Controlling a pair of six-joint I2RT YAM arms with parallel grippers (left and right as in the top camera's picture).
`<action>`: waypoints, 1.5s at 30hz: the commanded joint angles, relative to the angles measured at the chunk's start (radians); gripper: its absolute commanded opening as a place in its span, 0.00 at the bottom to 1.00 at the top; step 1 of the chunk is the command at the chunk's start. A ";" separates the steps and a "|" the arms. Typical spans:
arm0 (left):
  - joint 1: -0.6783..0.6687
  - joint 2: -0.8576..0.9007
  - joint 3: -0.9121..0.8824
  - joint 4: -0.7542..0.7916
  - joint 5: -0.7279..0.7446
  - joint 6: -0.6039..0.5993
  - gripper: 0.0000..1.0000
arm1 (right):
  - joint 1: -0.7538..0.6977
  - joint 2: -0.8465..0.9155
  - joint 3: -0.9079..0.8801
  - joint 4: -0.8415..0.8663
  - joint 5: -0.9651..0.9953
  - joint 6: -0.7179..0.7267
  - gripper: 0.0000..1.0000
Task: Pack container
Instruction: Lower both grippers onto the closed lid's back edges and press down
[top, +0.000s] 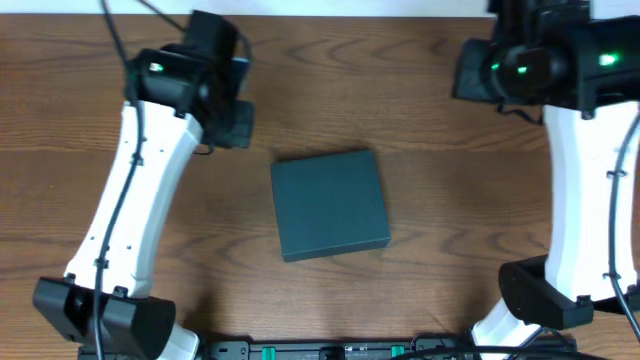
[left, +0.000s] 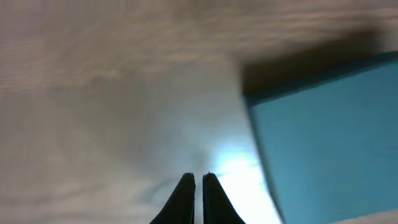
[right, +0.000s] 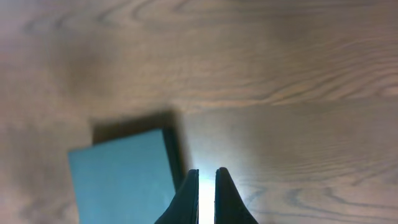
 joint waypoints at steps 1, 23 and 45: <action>-0.052 -0.014 0.012 0.045 0.012 -0.016 0.06 | 0.069 0.010 -0.077 0.007 -0.016 -0.048 0.01; -0.110 0.114 -0.024 0.144 0.116 -0.016 0.06 | 0.309 -0.034 -0.726 0.389 -0.056 -0.145 0.02; -0.113 0.146 -0.188 0.199 0.146 -0.017 0.06 | 0.417 -0.232 -1.186 0.639 -0.073 -0.099 0.02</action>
